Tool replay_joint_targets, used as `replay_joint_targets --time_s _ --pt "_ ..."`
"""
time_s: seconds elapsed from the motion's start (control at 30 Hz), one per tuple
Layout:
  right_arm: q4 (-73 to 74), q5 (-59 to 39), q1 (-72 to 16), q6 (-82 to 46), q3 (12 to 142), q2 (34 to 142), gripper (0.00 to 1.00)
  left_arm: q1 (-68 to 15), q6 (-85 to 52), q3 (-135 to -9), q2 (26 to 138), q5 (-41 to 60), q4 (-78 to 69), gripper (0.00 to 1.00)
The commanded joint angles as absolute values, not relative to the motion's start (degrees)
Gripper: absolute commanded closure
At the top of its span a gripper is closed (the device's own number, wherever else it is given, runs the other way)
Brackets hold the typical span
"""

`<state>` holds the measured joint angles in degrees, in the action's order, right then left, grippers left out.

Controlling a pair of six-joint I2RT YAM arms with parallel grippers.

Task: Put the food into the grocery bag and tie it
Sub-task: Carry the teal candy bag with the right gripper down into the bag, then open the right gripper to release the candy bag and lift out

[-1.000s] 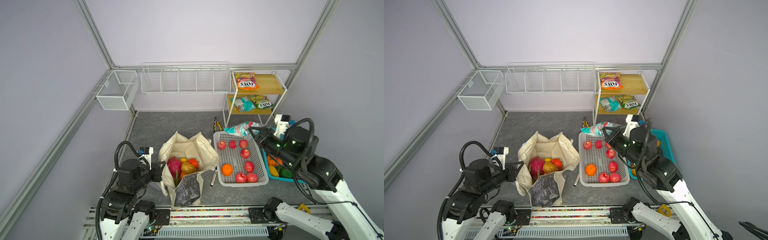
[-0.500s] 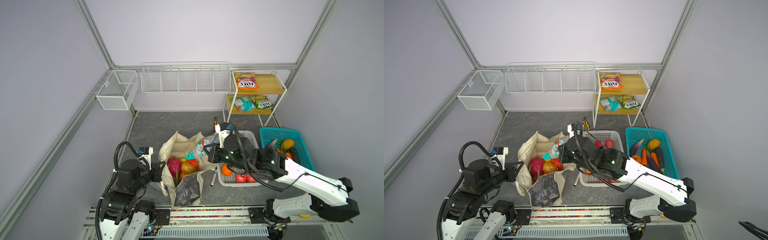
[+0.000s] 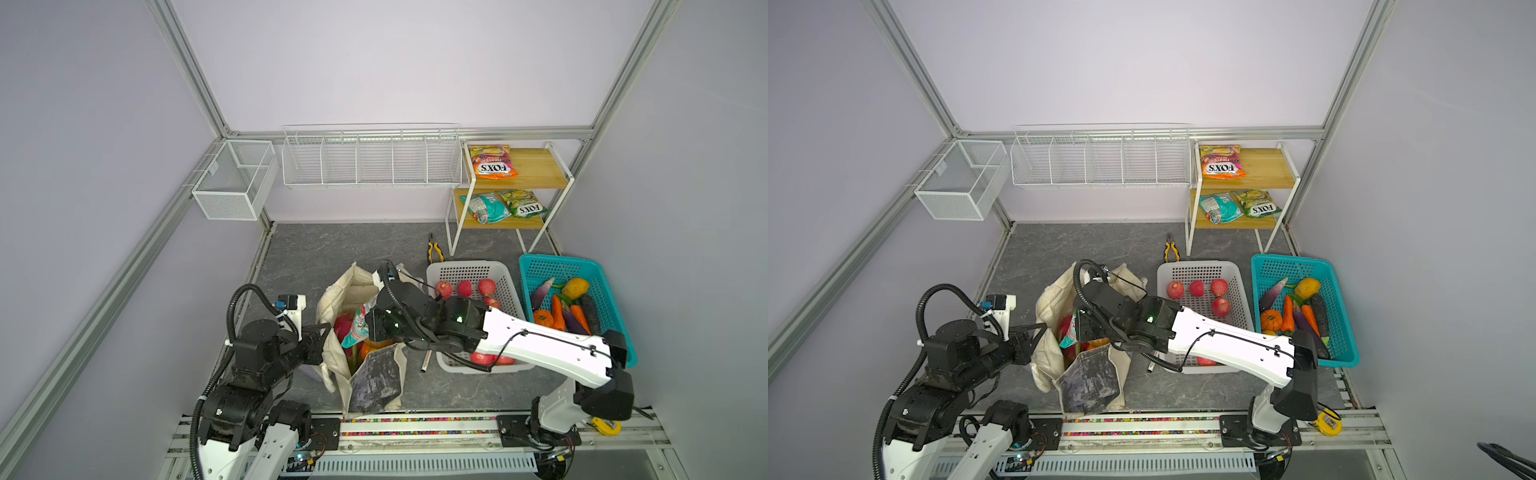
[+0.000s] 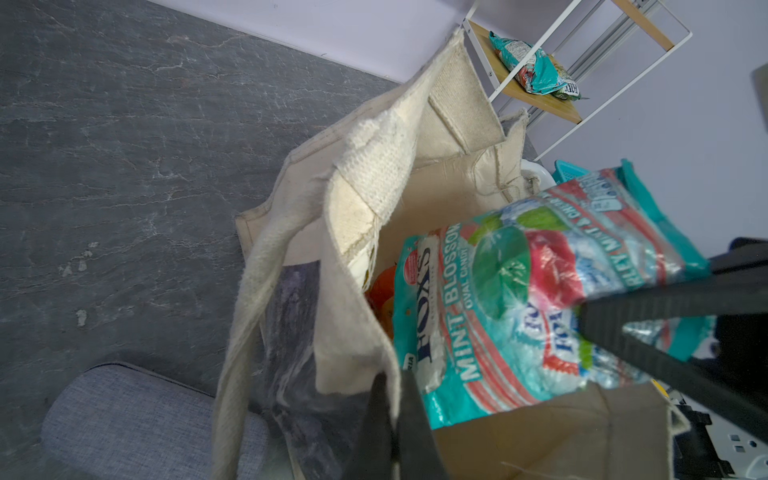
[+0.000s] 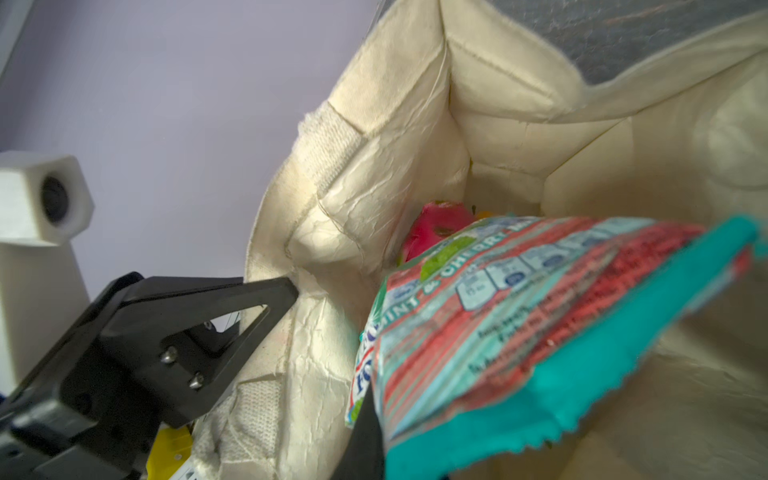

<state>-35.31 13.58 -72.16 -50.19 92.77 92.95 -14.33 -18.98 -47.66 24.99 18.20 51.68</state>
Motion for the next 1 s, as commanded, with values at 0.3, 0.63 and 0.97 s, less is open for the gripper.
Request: replay_joint_targets --time_s 0.3,0.63,0.97 --pt "-36.3 9.5 -71.8 -46.0 97.5 100.0 0.91 -14.8 -19.0 -48.1 23.9 18.3 51.4 1.00" --pt "-39.1 6.2 -70.5 -43.2 101.1 106.6 0.91 -14.8 -19.0 -48.1 23.9 18.1 51.4 1.00" --pt "-39.4 6.4 -68.8 -42.5 97.8 106.6 0.86 -14.8 -19.0 -48.0 24.0 18.1 51.4 1.00"
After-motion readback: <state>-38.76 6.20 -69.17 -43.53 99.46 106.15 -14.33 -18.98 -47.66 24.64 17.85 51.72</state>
